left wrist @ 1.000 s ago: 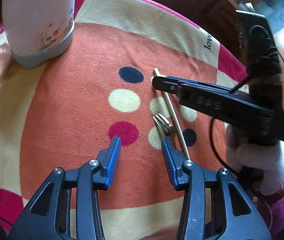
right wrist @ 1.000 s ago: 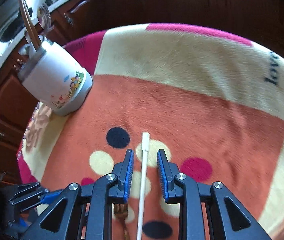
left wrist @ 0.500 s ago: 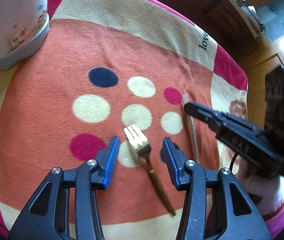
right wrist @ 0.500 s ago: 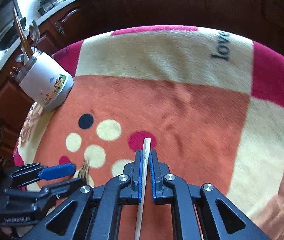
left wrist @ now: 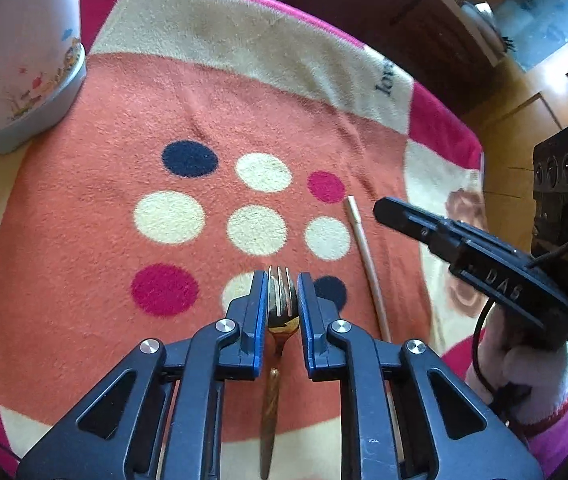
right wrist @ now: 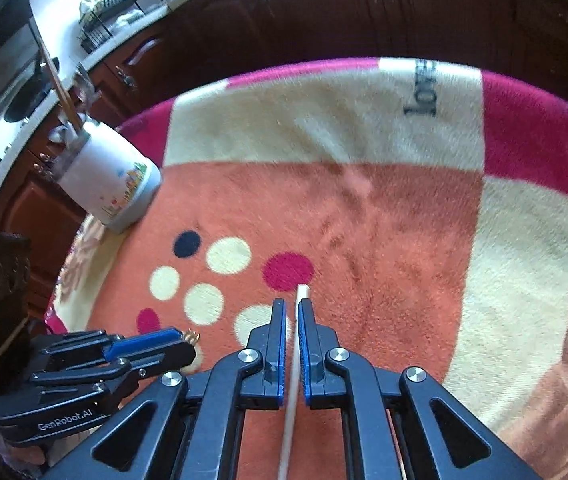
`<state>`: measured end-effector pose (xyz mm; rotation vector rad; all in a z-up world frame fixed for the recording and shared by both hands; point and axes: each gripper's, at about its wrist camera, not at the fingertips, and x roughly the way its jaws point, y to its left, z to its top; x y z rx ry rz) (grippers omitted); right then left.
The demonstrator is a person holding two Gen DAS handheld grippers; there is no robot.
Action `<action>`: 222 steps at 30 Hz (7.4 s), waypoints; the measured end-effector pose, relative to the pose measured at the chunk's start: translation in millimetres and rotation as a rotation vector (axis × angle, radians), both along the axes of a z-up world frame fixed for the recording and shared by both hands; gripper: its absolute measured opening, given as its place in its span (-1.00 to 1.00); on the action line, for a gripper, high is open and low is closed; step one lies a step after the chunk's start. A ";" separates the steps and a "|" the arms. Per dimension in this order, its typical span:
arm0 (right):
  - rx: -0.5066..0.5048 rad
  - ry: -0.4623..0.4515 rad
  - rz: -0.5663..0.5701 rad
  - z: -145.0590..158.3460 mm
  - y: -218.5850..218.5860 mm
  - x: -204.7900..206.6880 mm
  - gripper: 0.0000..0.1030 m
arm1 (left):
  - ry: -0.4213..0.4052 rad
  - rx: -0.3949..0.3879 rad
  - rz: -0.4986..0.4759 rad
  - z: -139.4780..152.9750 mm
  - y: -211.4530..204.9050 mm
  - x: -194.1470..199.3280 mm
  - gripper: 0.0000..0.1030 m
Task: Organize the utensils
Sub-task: 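Lift the fork with left gripper while right gripper carries the chopstick toward the jar, then lower the fork into the jar with left gripper while right gripper lowers the chopstick in, then open both grippers and pull them back from the jar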
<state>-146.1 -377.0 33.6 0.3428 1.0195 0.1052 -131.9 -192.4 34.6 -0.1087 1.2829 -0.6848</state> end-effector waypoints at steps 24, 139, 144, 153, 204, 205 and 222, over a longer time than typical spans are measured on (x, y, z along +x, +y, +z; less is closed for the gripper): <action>-0.177 0.115 0.053 -21.7 26.6 18.7 -0.75 | -0.124 -0.065 0.009 52.5 46.9 -19.5 -0.75; -0.101 -0.373 0.142 159.9 85.4 -24.3 -0.92 | -0.236 -0.077 0.078 82.5 148.0 -14.4 -1.00; -0.099 -0.398 0.148 170.9 87.0 -19.2 -0.92 | -0.283 -0.117 0.114 115.8 158.8 -1.2 -1.00; -0.090 -0.503 0.161 215.2 103.1 13.5 -0.92 | -0.487 -0.107 0.240 200.6 198.2 52.2 -1.00; -0.028 -0.317 0.169 131.4 151.5 115.7 -0.53 | -0.454 0.076 0.233 157.6 161.4 118.2 -0.04; -0.029 -0.316 0.164 131.8 149.7 112.0 -0.53 | -0.457 0.066 0.240 160.7 162.7 114.9 -0.02; -0.118 -0.342 0.101 141.7 158.4 66.1 -0.23 | -0.512 0.089 0.350 178.1 170.2 53.8 0.12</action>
